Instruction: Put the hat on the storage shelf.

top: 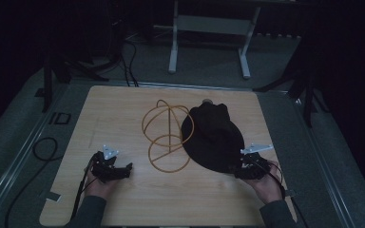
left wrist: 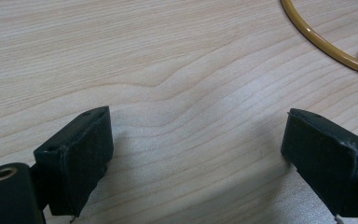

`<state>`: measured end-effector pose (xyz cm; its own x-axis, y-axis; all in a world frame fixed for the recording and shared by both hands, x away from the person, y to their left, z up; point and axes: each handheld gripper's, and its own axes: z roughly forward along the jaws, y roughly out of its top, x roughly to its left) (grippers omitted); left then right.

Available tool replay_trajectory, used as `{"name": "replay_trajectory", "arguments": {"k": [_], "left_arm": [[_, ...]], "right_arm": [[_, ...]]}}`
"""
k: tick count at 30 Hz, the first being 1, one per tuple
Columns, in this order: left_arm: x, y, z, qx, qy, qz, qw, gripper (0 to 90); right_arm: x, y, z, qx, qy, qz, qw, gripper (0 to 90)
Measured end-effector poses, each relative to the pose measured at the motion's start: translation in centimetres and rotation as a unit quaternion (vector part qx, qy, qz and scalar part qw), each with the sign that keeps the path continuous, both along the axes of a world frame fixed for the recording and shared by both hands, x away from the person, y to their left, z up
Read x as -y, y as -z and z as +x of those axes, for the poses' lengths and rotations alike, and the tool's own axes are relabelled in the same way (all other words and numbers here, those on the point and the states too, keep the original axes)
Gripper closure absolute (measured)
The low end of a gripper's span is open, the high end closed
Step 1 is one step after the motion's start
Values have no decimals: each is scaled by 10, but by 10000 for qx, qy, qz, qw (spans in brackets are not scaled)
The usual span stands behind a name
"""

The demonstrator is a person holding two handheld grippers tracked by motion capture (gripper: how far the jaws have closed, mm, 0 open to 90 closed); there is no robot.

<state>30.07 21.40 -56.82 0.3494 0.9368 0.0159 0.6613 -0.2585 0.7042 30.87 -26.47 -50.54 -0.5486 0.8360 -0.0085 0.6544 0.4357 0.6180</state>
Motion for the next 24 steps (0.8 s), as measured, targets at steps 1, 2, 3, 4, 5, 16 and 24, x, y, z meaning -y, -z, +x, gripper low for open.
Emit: {"name": "replay_trajectory", "arguments": {"k": [1, 2, 3, 4, 5, 16, 24], "left_arm": [[0, 0, 0, -1, 0, 1, 10000, 94], [0, 0, 0, -1, 0, 1, 10000, 94], [0, 0, 0, -2, 1, 3, 10000, 94], [0, 0, 0, -2, 0, 3, 10000, 95], [0, 0, 0, -3, 3, 6, 10000, 95], [0, 0, 0, -6, 5, 10, 10000, 95], [0, 0, 0, -8, 3, 7, 10000, 95]], "right_arm": [[-1, -1, 2, -38, -46, -4, 10000, 360], [-2, -3, 3, -73, -104, -21, 9999, 360], [-2, -3, 3, -73, -104, -21, 9999, 360], [-4, -4, 4, -95, -145, -34, 9998, 360], [-6, -6, 7, -125, -217, -98, 9996, 360], [-11, -13, 20, -146, -273, -83, 9995, 364], [-13, -23, 31, -227, -314, -300, 9988, 367]]}}
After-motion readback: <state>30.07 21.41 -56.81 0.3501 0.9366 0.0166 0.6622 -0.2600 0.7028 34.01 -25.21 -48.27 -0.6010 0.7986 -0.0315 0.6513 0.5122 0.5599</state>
